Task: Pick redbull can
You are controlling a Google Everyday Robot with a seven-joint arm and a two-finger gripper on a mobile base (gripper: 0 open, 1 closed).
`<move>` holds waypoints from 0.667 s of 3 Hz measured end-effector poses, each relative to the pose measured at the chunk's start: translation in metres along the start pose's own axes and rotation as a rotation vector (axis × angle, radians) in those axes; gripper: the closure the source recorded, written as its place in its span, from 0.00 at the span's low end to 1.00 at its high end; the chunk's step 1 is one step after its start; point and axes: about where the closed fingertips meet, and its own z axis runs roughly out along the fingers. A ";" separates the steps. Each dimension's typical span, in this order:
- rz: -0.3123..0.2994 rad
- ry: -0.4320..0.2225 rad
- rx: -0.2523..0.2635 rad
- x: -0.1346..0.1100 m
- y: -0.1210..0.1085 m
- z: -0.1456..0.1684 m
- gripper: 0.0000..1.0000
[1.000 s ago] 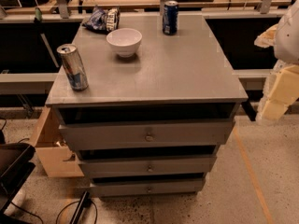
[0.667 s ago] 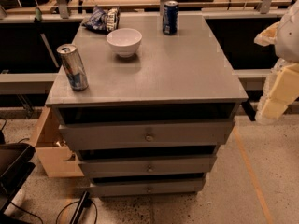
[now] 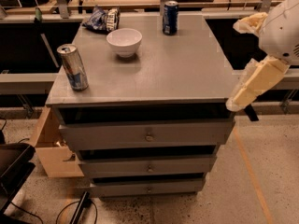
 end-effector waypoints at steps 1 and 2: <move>-0.035 -0.237 0.047 -0.028 -0.013 0.032 0.00; -0.025 -0.459 0.057 -0.082 -0.022 0.051 0.00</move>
Offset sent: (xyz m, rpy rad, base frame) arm 0.0754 0.1664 0.0440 0.7871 -0.1510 0.1607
